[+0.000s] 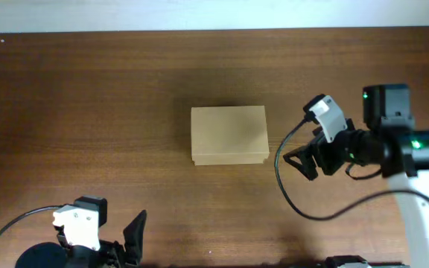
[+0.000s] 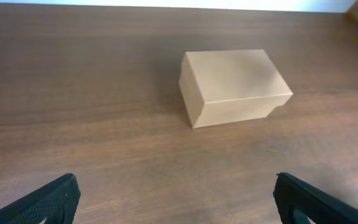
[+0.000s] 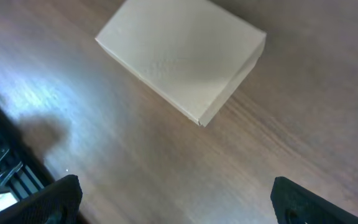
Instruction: Pack container
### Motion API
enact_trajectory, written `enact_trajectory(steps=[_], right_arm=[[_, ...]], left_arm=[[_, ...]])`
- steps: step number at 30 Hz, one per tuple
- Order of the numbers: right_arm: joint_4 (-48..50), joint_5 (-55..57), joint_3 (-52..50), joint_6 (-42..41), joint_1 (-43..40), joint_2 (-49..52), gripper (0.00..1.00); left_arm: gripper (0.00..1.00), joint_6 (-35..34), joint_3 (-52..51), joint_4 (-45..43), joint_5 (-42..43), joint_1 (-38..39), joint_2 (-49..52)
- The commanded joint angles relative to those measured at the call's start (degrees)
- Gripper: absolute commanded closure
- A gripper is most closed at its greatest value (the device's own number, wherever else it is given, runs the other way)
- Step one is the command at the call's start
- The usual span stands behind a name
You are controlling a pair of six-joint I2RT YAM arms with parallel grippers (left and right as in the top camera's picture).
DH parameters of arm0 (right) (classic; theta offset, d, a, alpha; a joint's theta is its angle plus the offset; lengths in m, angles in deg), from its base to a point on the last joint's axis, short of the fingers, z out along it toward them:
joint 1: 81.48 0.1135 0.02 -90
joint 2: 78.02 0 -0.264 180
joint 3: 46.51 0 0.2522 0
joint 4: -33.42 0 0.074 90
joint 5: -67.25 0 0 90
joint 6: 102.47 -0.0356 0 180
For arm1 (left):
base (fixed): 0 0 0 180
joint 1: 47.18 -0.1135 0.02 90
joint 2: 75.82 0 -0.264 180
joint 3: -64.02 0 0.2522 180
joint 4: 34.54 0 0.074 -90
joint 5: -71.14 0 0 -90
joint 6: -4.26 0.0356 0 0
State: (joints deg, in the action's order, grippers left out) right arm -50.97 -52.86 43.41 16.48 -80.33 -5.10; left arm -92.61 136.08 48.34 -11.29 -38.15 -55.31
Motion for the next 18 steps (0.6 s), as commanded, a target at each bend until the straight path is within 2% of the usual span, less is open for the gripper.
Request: enact_trajectory(steps=[1, 7, 12, 18], right_arm=[[-0.02, -1.16, -0.24, 0.66, -0.42, 3.10, 0.01], [-0.02, -1.16, -0.24, 0.66, -0.42, 9.22, 0.01], [-0.02, -1.16, -0.24, 0.66, -0.42, 14.16, 0.01], [0.00, -1.14, -0.24, 0.66, -0.42, 18.93, 0.01]], left_arm=[[0.00, 1.84, -0.66, -1.53, -4.50, -0.15, -0.35], [0.00, 13.03, -6.29, -9.62, -5.49, -0.15, -0.35], [0.00, 17.55, -13.57, -14.73, -6.14, -0.31, -1.42], [0.00, 17.49, -18.60, -8.11, -6.32, -3.28, -9.53]])
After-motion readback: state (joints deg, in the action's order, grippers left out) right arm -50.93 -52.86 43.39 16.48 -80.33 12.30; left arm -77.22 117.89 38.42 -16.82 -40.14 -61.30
